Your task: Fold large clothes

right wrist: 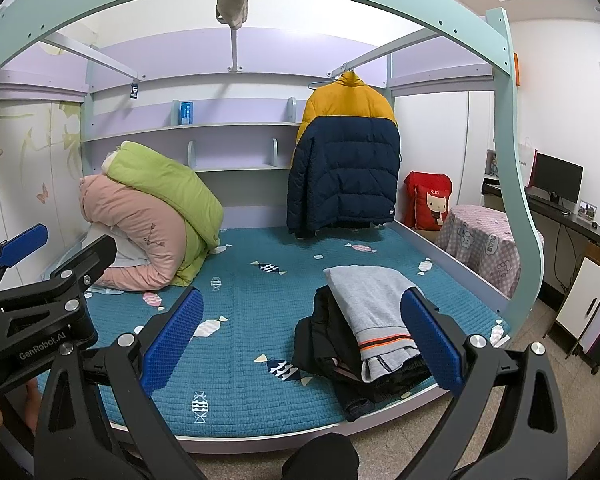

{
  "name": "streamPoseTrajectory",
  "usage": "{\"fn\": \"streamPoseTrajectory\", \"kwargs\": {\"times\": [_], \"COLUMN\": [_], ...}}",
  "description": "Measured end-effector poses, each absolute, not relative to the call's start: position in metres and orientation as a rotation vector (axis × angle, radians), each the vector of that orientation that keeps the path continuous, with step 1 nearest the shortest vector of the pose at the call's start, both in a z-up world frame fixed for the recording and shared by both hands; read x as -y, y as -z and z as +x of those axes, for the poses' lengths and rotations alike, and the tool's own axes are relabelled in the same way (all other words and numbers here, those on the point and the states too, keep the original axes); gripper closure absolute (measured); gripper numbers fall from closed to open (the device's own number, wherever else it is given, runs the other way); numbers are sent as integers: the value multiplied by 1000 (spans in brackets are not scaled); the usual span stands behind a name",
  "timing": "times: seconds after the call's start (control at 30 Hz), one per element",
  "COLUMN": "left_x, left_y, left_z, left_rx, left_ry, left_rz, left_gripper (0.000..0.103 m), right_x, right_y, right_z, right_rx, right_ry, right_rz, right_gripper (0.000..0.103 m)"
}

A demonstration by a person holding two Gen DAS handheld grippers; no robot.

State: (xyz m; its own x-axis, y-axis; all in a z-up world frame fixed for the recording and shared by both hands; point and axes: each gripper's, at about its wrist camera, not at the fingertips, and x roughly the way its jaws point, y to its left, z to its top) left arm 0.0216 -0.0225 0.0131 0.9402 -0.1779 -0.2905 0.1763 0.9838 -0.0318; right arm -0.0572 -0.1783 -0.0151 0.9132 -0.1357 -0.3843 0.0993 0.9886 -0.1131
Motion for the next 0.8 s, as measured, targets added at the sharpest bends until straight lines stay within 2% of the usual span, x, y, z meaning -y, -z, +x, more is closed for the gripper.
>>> {"fn": "streamPoseTrajectory", "kwargs": {"times": [0.8], "left_x": [22], "left_y": [-13], "left_z": [22], "left_rx": [-299], "left_ry": [181], "left_rz": [-2], "left_gripper": [5], "right_x": [180], "right_y": [16], "right_z": [-59], "right_rx": [-406], "right_ry": [131], "right_rz": [-93], "right_gripper": [7]}}
